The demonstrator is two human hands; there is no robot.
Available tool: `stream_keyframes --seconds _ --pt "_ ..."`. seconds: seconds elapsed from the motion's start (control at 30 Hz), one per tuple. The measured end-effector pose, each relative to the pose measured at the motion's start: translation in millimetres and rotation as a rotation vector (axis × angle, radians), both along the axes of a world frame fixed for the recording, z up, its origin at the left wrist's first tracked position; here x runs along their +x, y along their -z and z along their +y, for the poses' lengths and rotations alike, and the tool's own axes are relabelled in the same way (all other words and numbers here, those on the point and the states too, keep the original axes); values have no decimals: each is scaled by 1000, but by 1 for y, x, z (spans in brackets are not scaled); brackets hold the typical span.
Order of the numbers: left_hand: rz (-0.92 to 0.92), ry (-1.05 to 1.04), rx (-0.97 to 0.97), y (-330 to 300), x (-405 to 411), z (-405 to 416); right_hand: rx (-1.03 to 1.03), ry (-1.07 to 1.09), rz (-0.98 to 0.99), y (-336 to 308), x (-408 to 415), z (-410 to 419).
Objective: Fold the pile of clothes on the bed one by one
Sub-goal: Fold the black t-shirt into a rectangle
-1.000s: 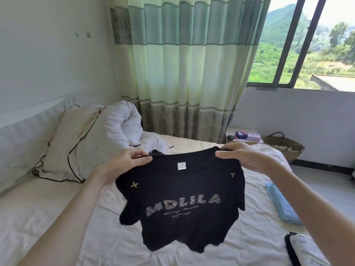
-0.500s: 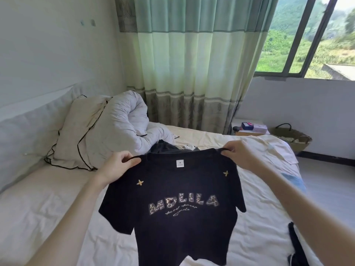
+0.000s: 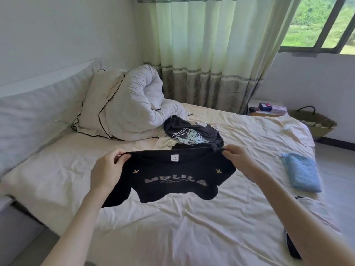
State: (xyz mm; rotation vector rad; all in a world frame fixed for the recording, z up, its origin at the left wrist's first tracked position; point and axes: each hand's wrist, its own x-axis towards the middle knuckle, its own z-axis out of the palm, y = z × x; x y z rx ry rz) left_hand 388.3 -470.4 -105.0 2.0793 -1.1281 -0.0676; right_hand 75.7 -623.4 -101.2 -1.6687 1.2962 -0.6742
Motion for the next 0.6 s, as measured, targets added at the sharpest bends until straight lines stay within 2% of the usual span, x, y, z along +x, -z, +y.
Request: stream_keyframes --seconds 0.23,0.4,0.6 --pt "-6 -108 -93 20 -49 92 -526 -42 166 21 -24 70" --pt "-163 -63 -131 6 -59 133 -606 -38 118 24 -33 101" --pt "-99 -33 -54 16 -41 155 -666 -87 133 37 -18 109"
